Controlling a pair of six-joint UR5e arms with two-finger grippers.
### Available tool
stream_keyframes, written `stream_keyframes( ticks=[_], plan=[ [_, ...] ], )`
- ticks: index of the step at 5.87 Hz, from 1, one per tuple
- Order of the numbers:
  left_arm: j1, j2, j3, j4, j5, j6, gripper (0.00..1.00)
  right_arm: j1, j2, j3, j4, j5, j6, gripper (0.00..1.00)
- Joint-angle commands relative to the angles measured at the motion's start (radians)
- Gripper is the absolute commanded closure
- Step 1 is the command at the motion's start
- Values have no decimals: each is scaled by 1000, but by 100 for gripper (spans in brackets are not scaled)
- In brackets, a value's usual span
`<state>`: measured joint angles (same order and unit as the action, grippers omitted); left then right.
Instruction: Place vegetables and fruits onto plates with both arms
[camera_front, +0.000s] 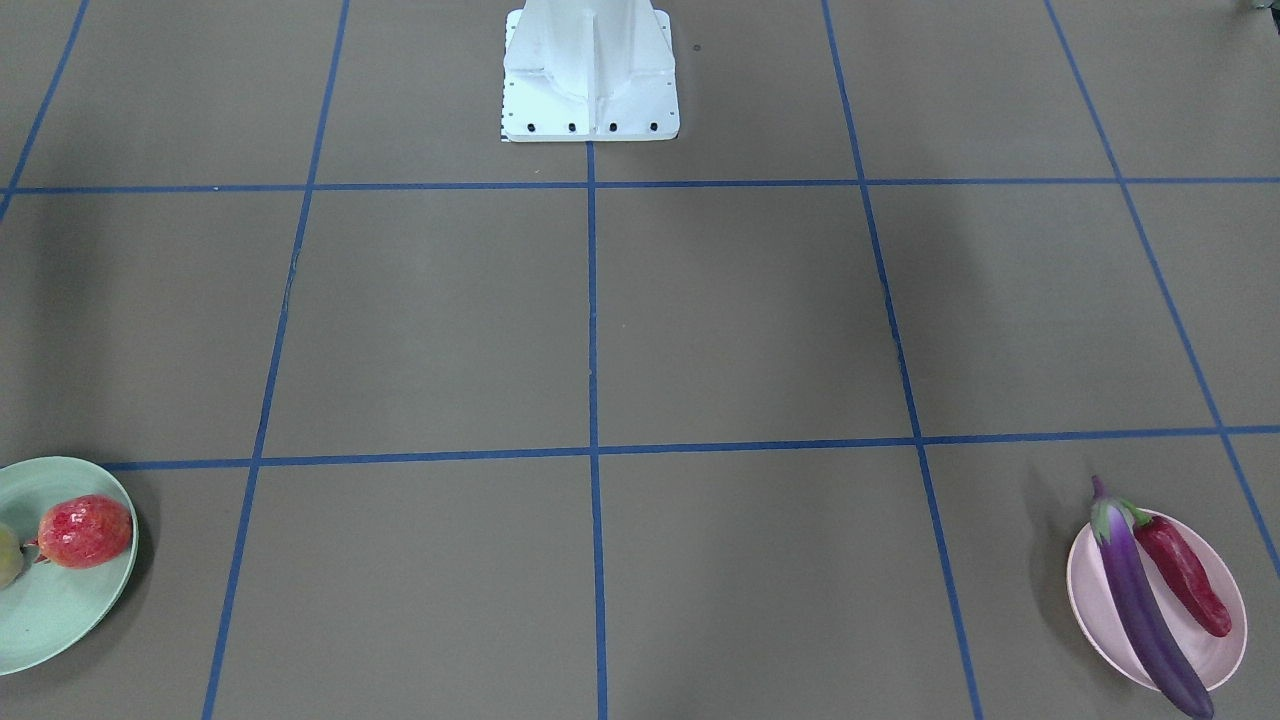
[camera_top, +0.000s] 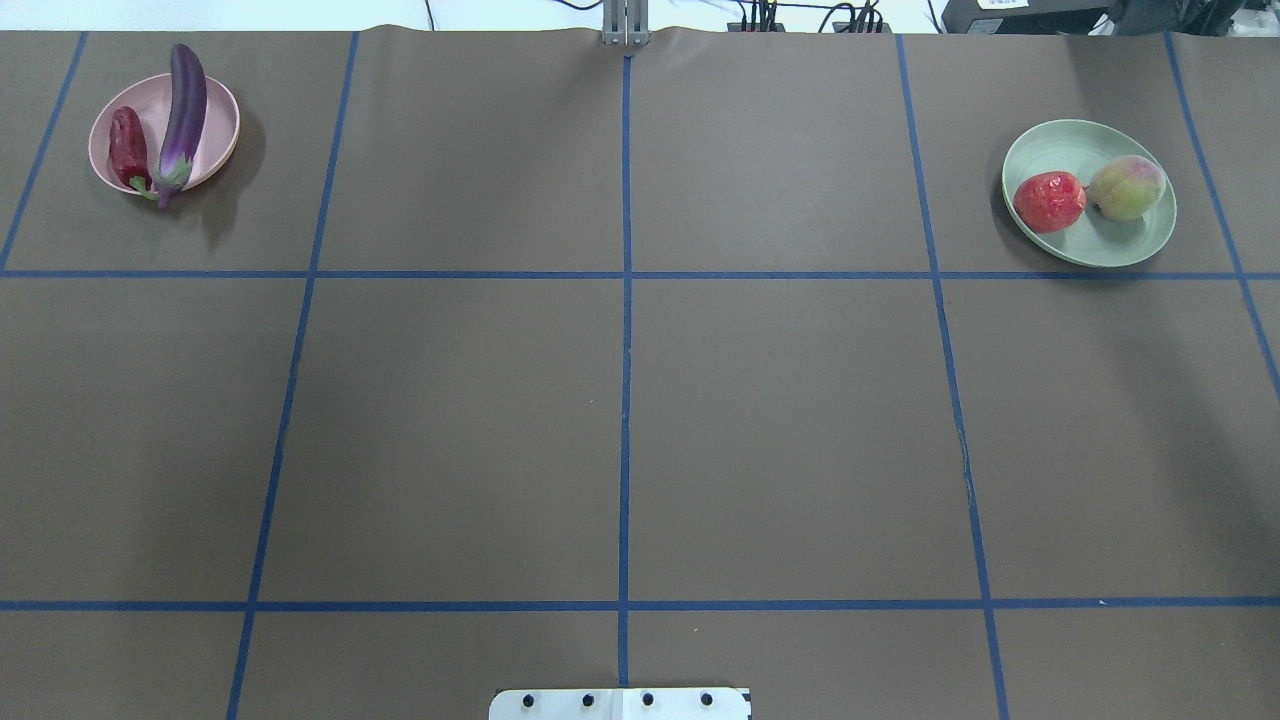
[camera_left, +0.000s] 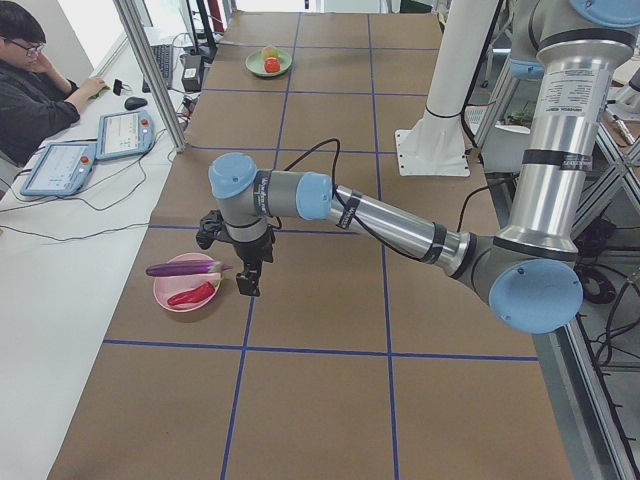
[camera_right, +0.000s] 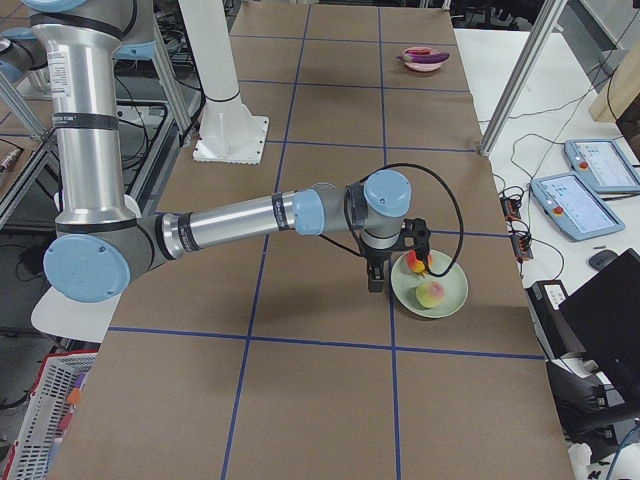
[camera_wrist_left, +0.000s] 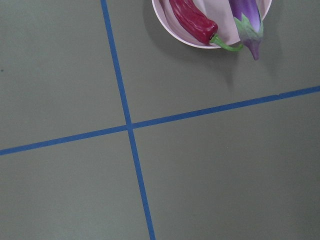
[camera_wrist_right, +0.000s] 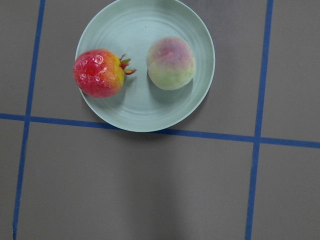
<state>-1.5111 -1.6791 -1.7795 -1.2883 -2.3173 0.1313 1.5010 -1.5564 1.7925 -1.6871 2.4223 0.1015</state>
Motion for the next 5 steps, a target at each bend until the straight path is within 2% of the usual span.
stream_keyframes(
  ticks=[1, 2, 5],
  plan=[
    [-50, 30, 108, -84, -8, 26, 0, 4, -27, -28, 0, -2, -3, 0],
    [-52, 32, 155, -127, -8, 72, 0, 4, -46, -30, 0, 0, -2, 0],
    [-52, 33, 199, -138, -8, 80, 0, 7, -54, -28, 0, 21, 0, 0]
  ],
)
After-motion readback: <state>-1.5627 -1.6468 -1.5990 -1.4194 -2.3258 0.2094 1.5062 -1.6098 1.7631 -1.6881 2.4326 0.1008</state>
